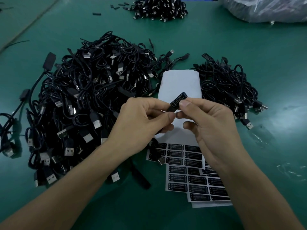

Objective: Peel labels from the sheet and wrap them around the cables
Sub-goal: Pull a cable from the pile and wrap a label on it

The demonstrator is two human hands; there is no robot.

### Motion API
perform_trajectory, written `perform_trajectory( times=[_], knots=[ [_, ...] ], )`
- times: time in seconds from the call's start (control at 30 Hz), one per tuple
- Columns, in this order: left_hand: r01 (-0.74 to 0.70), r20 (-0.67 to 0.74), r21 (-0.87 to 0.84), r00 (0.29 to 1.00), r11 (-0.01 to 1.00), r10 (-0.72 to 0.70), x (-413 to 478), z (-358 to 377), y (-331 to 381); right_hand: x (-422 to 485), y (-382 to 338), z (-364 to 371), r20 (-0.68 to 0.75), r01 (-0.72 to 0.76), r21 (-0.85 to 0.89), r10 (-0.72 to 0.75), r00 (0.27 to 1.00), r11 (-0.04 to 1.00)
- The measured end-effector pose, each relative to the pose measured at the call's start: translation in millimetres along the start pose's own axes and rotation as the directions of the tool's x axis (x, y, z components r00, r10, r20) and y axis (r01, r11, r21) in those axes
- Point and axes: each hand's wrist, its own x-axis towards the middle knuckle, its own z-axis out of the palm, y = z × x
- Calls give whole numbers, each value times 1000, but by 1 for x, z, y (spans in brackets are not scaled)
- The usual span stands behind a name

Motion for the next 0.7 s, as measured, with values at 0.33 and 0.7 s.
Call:
perform_trajectory(
  times=[0.33, 0.7],
  knots=[
    [24, -42, -38, 999, 999, -26, 0, 2, -4, 0, 6, 1, -42, 202, -315, -226, 973, 927],
    [0, -66, -4, 998, 1000, 0, -1, 2, -5, 1, 10, 1, -29, 237, -409, -272, 962, 881]
  ],
)
